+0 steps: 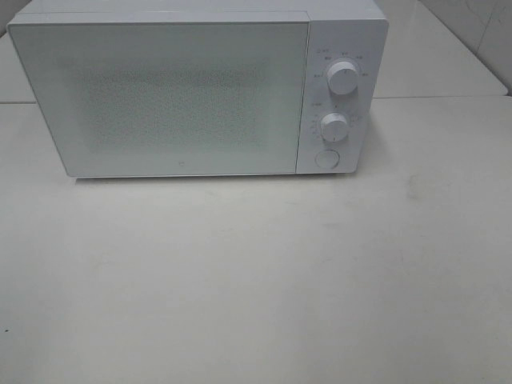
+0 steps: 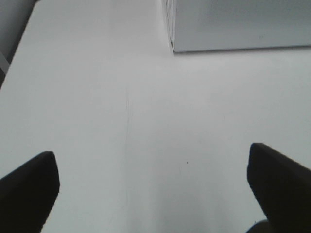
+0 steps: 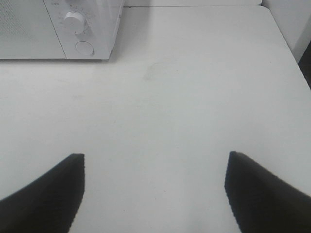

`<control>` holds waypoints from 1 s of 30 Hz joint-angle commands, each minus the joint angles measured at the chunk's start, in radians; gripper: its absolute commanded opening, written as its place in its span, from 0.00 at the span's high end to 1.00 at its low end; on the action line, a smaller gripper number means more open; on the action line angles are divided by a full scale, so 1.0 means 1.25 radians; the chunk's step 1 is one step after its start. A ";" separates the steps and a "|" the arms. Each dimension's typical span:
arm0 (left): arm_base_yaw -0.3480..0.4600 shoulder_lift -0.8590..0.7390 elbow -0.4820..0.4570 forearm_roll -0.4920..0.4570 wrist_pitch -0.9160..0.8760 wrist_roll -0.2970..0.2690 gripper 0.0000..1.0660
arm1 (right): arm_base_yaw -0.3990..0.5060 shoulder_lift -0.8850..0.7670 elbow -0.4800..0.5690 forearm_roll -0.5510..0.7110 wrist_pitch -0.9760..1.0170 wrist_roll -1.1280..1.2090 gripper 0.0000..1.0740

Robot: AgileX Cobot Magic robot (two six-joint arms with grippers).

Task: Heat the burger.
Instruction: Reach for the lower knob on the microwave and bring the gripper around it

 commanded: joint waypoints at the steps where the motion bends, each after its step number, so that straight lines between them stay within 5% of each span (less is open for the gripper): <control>1: 0.006 -0.078 0.002 0.007 -0.006 0.000 0.05 | -0.005 -0.022 0.001 0.002 -0.008 -0.002 0.29; 30: 0.019 -0.074 0.002 0.006 -0.006 -0.001 0.05 | -0.005 -0.022 0.001 0.002 -0.008 -0.002 0.30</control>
